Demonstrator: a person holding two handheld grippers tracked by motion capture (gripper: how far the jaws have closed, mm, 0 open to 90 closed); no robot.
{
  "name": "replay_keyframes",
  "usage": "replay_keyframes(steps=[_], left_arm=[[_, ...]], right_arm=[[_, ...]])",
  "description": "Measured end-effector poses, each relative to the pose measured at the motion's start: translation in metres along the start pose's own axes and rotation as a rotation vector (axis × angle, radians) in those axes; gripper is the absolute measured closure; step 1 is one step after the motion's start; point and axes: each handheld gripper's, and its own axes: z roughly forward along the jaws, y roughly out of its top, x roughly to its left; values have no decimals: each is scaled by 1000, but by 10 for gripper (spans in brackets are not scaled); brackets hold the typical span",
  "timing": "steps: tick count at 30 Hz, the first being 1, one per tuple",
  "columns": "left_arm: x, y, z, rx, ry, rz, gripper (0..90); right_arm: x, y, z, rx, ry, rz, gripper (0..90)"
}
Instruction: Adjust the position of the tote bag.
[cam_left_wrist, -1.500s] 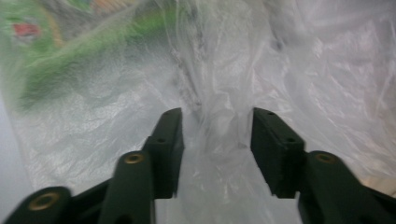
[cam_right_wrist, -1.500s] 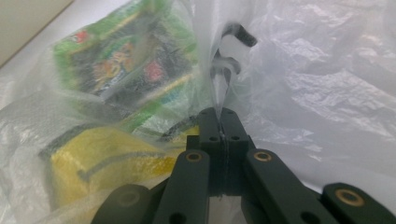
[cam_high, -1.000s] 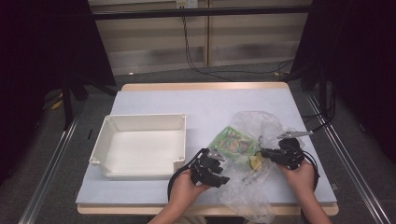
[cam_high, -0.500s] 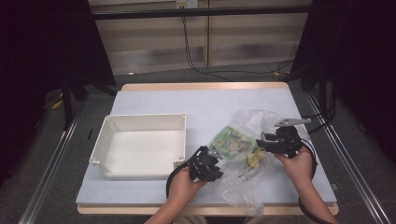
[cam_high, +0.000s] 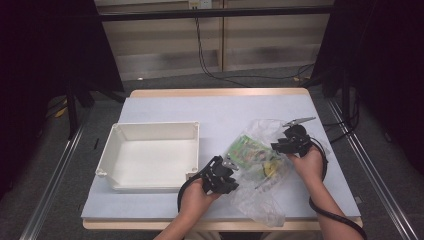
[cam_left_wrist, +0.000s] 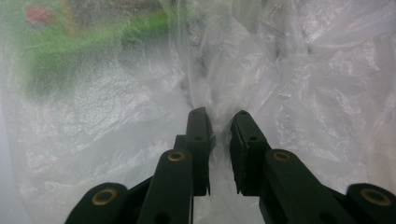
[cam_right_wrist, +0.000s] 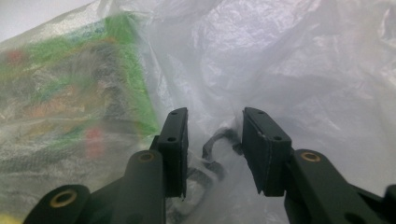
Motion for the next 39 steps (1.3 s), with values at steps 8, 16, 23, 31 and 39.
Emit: replay_keyframes(steps=[8,16,23,31,39], left_arm=[[-6,4,-11,-64,-28,-11,705],[-16,12,-26,-101,-36,13,622],[-12,11,-29,-147,-32,-29,560],[-24,17,-16,-146,-109,-20,488],[-20,26,24,-6,-11,31,539]], right_arm=[[1,-4,2,20,20,3,863],[-4,-7,2,12,-3,45,900],[-18,-6,-1,-8,-56,95,900],[-34,-10,-8,-19,-84,140,900],[-34,-21,-18,-30,-60,136,900]])
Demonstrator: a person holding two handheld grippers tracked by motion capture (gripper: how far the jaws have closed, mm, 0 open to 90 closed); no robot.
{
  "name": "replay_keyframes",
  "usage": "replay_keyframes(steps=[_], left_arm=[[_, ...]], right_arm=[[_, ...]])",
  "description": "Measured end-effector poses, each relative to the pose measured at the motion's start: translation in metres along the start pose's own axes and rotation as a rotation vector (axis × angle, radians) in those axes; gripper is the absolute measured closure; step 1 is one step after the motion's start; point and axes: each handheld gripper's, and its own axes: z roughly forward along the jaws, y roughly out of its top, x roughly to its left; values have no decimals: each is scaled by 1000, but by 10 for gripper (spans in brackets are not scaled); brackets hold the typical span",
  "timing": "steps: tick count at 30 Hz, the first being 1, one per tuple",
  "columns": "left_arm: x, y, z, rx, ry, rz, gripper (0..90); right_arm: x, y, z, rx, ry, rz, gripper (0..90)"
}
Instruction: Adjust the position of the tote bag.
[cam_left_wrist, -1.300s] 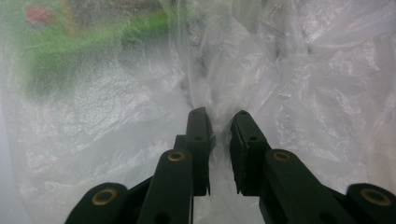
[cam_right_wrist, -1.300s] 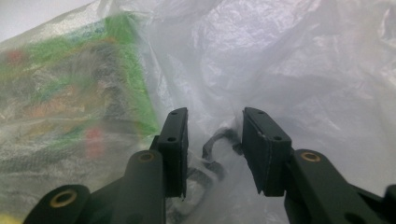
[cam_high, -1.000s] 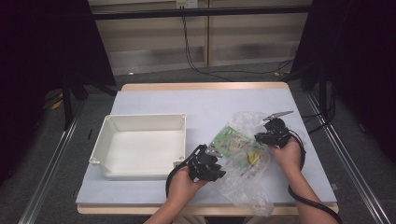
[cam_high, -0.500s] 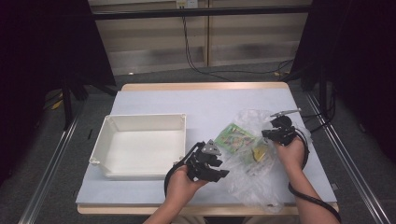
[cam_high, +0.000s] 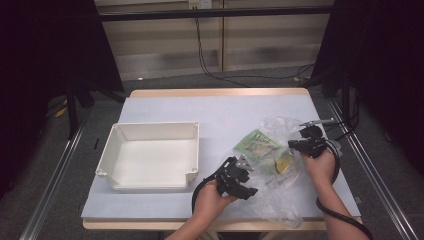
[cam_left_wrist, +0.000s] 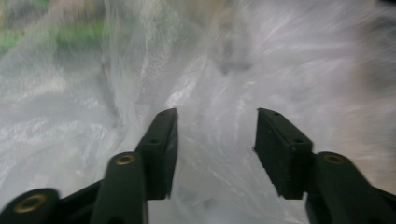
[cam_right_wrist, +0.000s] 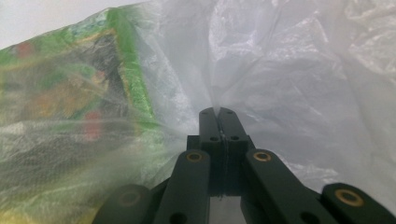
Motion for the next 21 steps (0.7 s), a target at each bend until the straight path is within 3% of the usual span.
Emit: replay_keyframes(steps=[3,6,7,9,12,17,21], left_arm=[[8,2,2,42,10,5,682],[8,6,3,53,21,4,784],[9,10,2,79,54,29,819],[13,16,-4,82,63,26,878],[25,25,-17,79,76,28,889],[44,38,-36,31,99,-27,888],[53,48,-41,44,122,-35,889]], right_arm=[[-2,-5,-5,-7,16,5,900],[-5,-9,-10,-18,26,13,900],[-6,-10,-12,-17,26,18,900],[-7,-12,-17,-25,27,11,900],[-10,-17,-23,-34,34,15,900],[-13,-26,-34,-46,51,28,900],[-9,-31,-40,-54,60,9,900]])
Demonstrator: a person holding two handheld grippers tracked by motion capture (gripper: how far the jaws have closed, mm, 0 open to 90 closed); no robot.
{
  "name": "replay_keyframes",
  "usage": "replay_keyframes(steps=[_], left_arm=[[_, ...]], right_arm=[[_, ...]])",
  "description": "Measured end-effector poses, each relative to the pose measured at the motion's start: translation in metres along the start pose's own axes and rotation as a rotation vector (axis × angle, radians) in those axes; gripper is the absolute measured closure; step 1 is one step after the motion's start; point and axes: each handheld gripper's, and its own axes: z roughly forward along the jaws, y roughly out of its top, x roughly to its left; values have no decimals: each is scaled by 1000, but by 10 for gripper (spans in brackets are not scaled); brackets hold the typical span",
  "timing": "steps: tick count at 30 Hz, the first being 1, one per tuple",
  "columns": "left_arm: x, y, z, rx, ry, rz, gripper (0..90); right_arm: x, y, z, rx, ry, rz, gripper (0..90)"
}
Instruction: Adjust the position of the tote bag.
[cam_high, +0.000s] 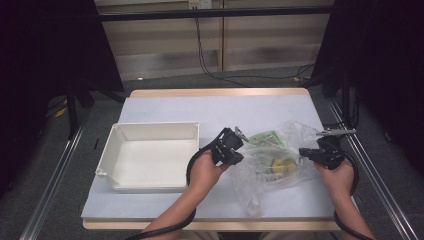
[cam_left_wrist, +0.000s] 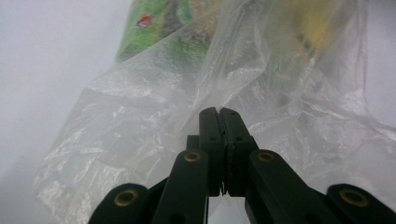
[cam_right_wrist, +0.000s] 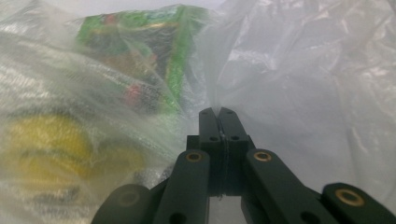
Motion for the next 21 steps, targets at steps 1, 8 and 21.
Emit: replay_keyframes(steps=[1,8,21], left_arm=[[4,1,1,13,-13,-4,890],[22,1,6,27,12,-53,895],[40,-5,3,23,2,-113,896]], right_arm=[[1,-1,-1,-2,1,0,897],[12,-6,-7,9,4,-28,810],[36,-5,-16,-2,35,-88,617]])
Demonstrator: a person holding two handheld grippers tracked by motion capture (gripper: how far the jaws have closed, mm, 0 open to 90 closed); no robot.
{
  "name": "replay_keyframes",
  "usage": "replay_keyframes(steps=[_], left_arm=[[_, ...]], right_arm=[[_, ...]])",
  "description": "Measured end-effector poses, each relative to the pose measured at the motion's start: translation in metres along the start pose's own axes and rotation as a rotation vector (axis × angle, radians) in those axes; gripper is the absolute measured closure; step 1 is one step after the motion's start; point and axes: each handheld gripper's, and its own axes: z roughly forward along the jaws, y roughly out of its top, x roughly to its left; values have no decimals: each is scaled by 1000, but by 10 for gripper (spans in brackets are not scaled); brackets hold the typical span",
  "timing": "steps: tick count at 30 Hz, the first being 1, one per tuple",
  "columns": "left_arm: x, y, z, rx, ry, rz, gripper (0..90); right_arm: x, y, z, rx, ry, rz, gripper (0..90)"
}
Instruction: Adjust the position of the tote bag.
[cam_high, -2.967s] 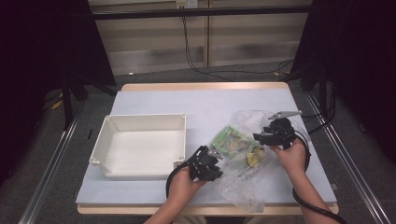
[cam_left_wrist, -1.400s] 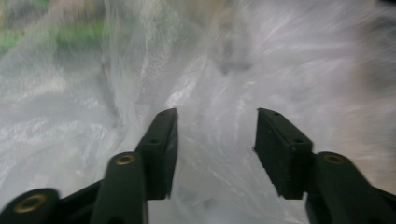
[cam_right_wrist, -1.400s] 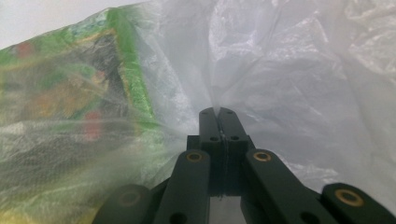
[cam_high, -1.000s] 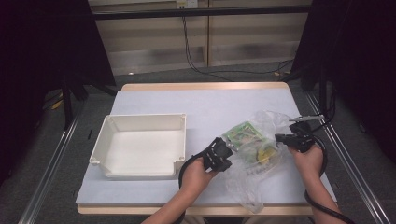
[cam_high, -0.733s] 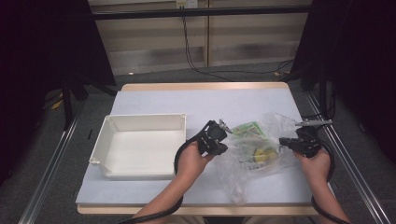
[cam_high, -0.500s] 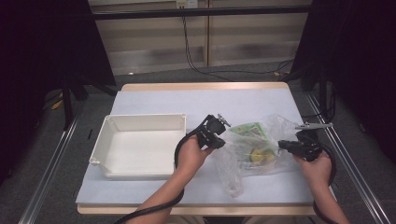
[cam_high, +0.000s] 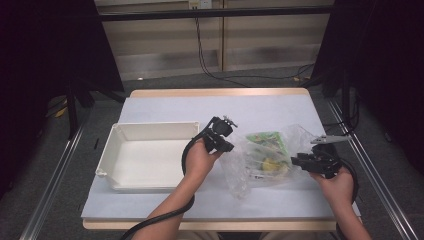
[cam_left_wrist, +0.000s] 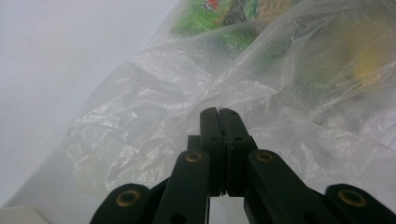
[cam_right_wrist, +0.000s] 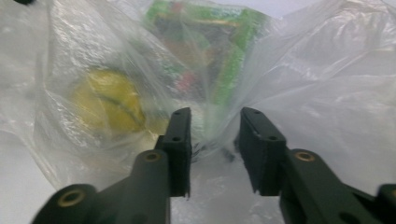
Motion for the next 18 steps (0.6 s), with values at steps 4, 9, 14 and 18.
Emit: replay_keyframes(steps=[4,9,14,18], left_arm=[[-2,-2,1,-8,-2,0,895],[-4,-4,0,-20,0,8,894],[-4,-5,-2,-23,-32,1,891],[-4,-4,-8,-53,-56,-3,776]], right_arm=[[7,5,-3,-15,-1,-21,539],[19,12,-2,-23,25,-48,488],[28,18,6,-10,49,-73,550],[24,21,13,13,74,-67,785]])
